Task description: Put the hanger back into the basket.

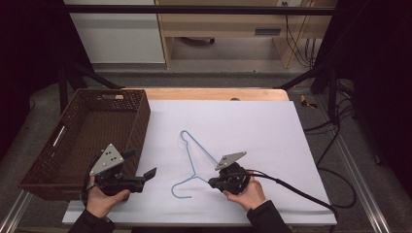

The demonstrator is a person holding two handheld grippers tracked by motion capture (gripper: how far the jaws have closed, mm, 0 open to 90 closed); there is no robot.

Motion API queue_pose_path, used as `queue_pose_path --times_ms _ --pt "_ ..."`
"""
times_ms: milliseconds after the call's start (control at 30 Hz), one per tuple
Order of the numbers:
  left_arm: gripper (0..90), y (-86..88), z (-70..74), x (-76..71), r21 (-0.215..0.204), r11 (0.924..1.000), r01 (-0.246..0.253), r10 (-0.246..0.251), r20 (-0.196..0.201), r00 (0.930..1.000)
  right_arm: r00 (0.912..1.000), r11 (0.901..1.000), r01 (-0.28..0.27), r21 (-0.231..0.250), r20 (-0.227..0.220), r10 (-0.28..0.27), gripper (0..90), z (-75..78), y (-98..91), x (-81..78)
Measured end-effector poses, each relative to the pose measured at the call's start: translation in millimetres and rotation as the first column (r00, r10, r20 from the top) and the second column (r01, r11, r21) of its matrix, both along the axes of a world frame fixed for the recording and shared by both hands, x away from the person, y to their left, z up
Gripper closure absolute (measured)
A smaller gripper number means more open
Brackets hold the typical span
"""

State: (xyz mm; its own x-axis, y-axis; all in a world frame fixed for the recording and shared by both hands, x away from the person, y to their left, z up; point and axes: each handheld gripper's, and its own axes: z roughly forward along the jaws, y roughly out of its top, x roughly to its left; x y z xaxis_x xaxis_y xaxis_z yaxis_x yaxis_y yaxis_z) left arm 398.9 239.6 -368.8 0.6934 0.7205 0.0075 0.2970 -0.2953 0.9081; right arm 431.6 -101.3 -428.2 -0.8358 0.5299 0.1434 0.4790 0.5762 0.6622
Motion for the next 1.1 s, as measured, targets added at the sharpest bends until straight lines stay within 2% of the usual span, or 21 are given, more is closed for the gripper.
queue_pose_path --times_ms 200,367,500,767,900,1100 --pt "6.6 -5.7 -9.4 -4.5 0.021 0.9997 0.016 -0.015 -0.022 0.9996 0.9998 0.999 0.016 0.041 0.009 -0.016 87.5 7.2 -7.3 0.7" --pt "7.0 -13.0 -19.8 -6.8 0.043 0.9984 0.038 -0.036 -0.047 0.9982 0.9996 0.9985 0.024 0.049 0.011 -0.025 87.5 9.6 -10.2 1.4" --pt "7.4 -24.9 -29.7 -5.2 0.065 0.9963 0.057 -0.052 -0.067 0.9964 0.9995 0.9977 0.028 0.061 0.013 -0.029 87.5 10.8 -11.3 1.2" --pt "13.0 -55.8 -42.2 -1.5 0.078 0.9941 0.076 -0.071 -0.066 0.9953 0.9992 0.9966 0.039 0.073 0.004 -0.039 87.5 9.9 -12.1 1.9" --pt "16.9 -71.4 -44.7 2.6 0.088 0.9912 0.098 -0.092 -0.067 0.9935 0.9993 0.9973 0.036 0.064 0.005 -0.037 87.5 9.6 -12.2 2.0" --pt "28.2 -91.0 -49.1 12.4 0.098 0.9876 0.122 -0.115 -0.076 0.9904 0.9993 0.9972 0.036 0.066 0.007 -0.036 87.5 9.4 -12.8 2.1"
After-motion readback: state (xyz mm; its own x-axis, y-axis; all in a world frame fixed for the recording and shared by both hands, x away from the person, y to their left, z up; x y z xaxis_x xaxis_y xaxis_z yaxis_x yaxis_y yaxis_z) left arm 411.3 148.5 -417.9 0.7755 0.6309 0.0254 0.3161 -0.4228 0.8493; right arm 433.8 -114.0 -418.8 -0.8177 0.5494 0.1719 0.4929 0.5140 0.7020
